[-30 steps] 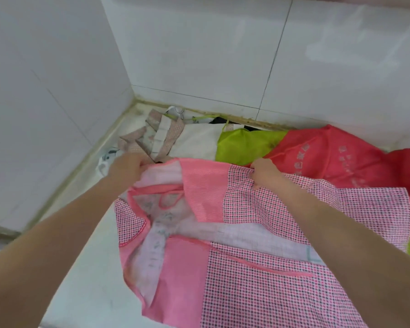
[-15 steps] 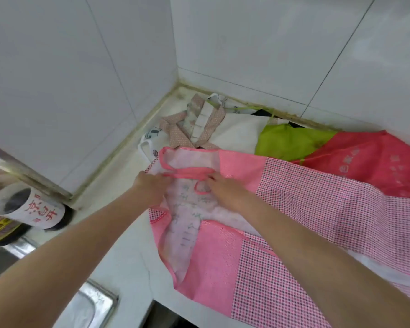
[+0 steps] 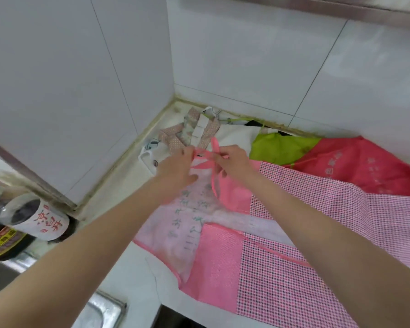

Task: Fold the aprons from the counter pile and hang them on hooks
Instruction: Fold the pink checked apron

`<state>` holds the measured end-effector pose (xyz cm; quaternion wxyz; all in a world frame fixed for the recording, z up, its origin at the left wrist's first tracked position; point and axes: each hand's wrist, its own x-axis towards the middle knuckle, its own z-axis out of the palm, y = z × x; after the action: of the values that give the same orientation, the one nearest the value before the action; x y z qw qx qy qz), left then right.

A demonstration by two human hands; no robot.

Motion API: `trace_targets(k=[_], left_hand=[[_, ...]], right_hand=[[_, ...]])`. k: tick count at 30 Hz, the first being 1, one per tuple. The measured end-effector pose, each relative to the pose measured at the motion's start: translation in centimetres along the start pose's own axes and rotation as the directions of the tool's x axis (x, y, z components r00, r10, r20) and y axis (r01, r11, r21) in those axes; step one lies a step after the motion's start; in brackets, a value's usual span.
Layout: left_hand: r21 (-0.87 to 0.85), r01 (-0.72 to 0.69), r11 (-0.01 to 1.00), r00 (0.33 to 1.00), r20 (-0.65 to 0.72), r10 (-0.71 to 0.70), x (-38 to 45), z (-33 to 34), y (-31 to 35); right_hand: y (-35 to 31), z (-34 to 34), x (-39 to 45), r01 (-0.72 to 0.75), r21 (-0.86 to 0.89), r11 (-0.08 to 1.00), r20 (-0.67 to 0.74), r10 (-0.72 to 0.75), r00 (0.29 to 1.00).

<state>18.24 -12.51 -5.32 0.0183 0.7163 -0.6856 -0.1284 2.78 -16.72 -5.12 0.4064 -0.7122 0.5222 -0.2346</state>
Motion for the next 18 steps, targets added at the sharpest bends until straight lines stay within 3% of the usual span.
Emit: trace_targets(k=[2,4,6,9,11,13,14,15,16,17,18], left_hand=[[-0.231,-0.121,0.965,0.992,-0.070,0.107,0.7,0.4,1.9],[-0.387,-0.137,0.912,0.990,-0.072,0.118,0.7,0.5,2.7],[-0.386,-0.087,0.919,0.996,-0.024,0.085,0.6,0.1,2.1],[0.015,0.099,0.995,0.994,0.044,-0.099,0.1,-0.4,-0.7],[0.320,0.202,0.925,0.959,0.127,-0.254,-0.6,-0.3,-2.9],[0.538,0.174,0.824,0.936,0.169,-0.308,-1.2,-0.2,-3.5],[0.550,0.111,0.828,0.958,0.163,-0.236,-1.1,0.0,-3.0],[0.467,0.015,0.884,0.981,0.162,-0.103,-0.6,0.5,-1.9],[0.262,-0.103,0.960,0.982,0.183,0.055,-0.2,1.0,-0.3],[-0.009,-0.218,0.976,0.954,0.208,0.215,-0.2,1.5,1.7],[-0.235,-0.292,0.927,0.919,0.201,0.340,-0.5,2.0,4.1]], right_hand=[[-0.7,-0.6,-0.7,0.006,0.025,1.000,0.027,-0.007,1.000],[-1.1,-1.3,-1.4,-0.028,0.109,0.994,0.031,0.025,0.999],[-1.5,-2.4,-2.3,-0.076,0.289,0.954,0.002,0.079,0.997],[-1.5,-4.6,-3.7,-0.099,0.475,0.874,-0.070,0.150,0.986],[-0.9,-5.7,-4.6,-0.118,0.470,0.875,-0.070,0.171,0.983],[-0.3,-6.1,-5.4,-0.141,0.437,0.888,-0.040,0.176,0.983],[-0.1,-6.2,-5.8,-0.146,0.439,0.886,-0.020,0.172,0.985],[0.0,-6.2,-6.1,-0.149,0.453,0.879,0.004,0.165,0.986],[-0.1,-6.0,-6.4,-0.151,0.475,0.867,0.035,0.153,0.988],[-0.2,-5.8,-6.7,-0.155,0.498,0.853,0.074,0.136,0.988],[-0.2,-5.9,-7.0,-0.155,0.518,0.841,0.109,0.115,0.987]])
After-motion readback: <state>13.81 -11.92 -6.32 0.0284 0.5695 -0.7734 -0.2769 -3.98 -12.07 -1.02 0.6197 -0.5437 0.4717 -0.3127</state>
